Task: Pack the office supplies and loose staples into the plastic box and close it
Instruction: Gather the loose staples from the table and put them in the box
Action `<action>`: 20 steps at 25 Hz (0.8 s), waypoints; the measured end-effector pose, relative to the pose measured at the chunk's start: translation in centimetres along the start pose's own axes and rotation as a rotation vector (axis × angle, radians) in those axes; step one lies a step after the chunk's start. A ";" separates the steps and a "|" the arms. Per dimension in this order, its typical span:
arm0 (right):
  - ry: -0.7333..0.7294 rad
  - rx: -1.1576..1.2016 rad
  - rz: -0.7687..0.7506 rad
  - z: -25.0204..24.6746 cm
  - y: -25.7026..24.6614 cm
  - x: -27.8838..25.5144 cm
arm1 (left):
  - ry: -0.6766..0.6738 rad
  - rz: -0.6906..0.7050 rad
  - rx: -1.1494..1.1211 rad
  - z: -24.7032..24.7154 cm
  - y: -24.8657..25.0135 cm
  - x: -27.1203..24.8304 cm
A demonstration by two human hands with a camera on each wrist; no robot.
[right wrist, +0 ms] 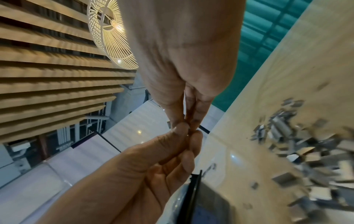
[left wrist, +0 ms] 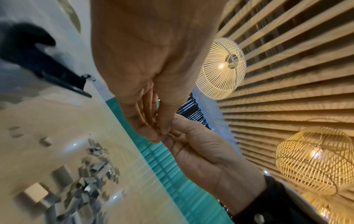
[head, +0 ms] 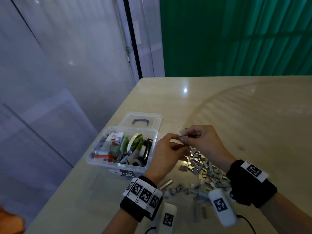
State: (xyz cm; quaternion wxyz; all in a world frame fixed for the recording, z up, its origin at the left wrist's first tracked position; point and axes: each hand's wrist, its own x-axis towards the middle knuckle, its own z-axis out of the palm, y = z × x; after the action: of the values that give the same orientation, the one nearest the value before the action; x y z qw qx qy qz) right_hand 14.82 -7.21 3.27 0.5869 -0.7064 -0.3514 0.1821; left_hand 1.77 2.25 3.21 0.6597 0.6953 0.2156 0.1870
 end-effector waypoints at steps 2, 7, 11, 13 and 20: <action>-0.022 0.051 -0.013 1.9 -1.5 0.6 | 0.022 0.031 0.027 -2.3 1.0 -0.5; -0.124 0.077 -0.049 7.5 -4.3 2.0 | 0.086 0.030 0.093 -8.8 2.6 -1.7; -0.188 0.060 -0.084 12.0 -5.7 3.0 | 0.179 0.043 0.212 -14.0 2.5 -2.2; -0.197 -0.008 -0.099 13.8 -5.8 3.6 | 0.217 0.068 0.339 -16.8 1.8 -2.3; -0.234 -0.256 -0.098 16.8 -5.6 4.0 | 0.079 0.042 0.705 -21.4 -0.8 -2.1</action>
State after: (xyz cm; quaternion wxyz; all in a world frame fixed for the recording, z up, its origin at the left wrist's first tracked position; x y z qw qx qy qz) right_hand 4.74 7.76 5.09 0.4554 -0.7314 -0.4717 0.1878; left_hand -11.70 19.01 3.70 0.3663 0.8767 0.2778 0.1416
